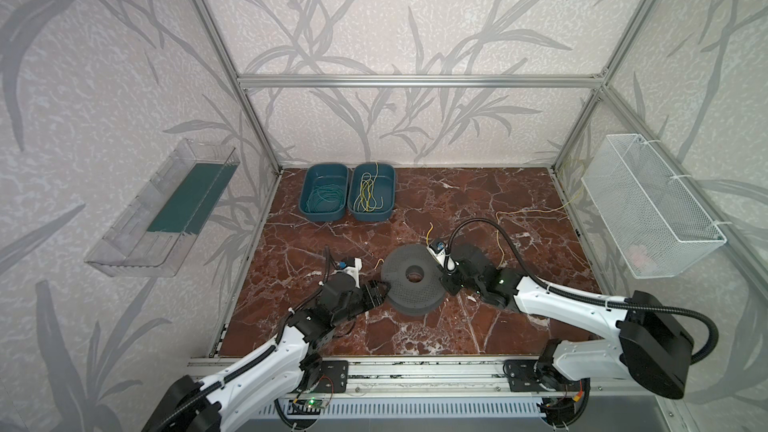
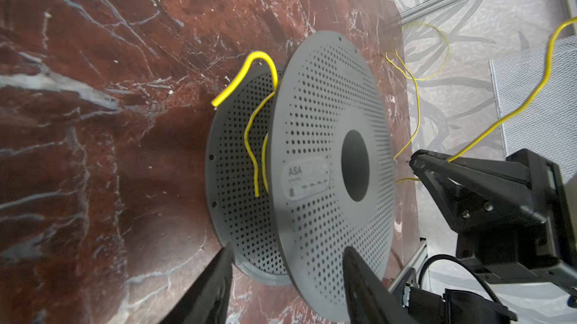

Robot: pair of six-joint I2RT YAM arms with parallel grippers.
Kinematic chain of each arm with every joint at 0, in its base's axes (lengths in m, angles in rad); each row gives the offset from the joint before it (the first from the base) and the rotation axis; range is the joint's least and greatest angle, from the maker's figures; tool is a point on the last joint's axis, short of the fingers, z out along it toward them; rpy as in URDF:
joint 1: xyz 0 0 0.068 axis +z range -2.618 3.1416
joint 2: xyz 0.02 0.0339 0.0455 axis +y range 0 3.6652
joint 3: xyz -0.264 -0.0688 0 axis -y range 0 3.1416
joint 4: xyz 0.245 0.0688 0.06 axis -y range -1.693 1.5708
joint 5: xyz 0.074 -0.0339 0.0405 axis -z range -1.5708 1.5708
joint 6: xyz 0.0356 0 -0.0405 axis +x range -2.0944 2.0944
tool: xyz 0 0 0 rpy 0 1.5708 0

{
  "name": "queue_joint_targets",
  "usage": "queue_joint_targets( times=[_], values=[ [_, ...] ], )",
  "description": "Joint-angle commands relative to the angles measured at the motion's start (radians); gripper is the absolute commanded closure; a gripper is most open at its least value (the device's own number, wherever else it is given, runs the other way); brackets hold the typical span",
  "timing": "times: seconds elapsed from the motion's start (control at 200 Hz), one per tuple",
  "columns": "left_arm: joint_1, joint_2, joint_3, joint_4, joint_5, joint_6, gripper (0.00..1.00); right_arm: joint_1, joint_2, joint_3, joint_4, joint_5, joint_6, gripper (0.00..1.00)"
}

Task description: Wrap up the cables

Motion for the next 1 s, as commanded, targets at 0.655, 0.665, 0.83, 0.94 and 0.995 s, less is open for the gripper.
queue_joint_targets(
  times=[0.655, 0.665, 0.83, 0.94, 0.995],
  values=[
    [0.031, 0.110, -0.053, 0.330, -0.021, -0.035, 0.38, -0.002, 0.018, -0.036, 0.068, 0.011, 0.040, 1.00],
    [0.030, 0.117, -0.052, 0.336, -0.017, -0.036, 0.38, -0.002, 0.018, -0.036, 0.069, 0.009, 0.041, 1.00],
    [0.034, 0.265, -0.047, 0.493, 0.035, -0.056, 0.46, -0.002, 0.021, -0.036, 0.067, 0.010, 0.042, 1.00],
    [0.039, 0.327, -0.048, 0.556, 0.039, -0.074, 0.54, -0.002, 0.010, -0.042, 0.061, 0.016, 0.041, 1.00],
    [0.038, 0.340, -0.048, 0.581, 0.051, -0.074, 0.55, -0.003, 0.005, -0.045, 0.060, 0.022, 0.042, 1.00]
  ],
)
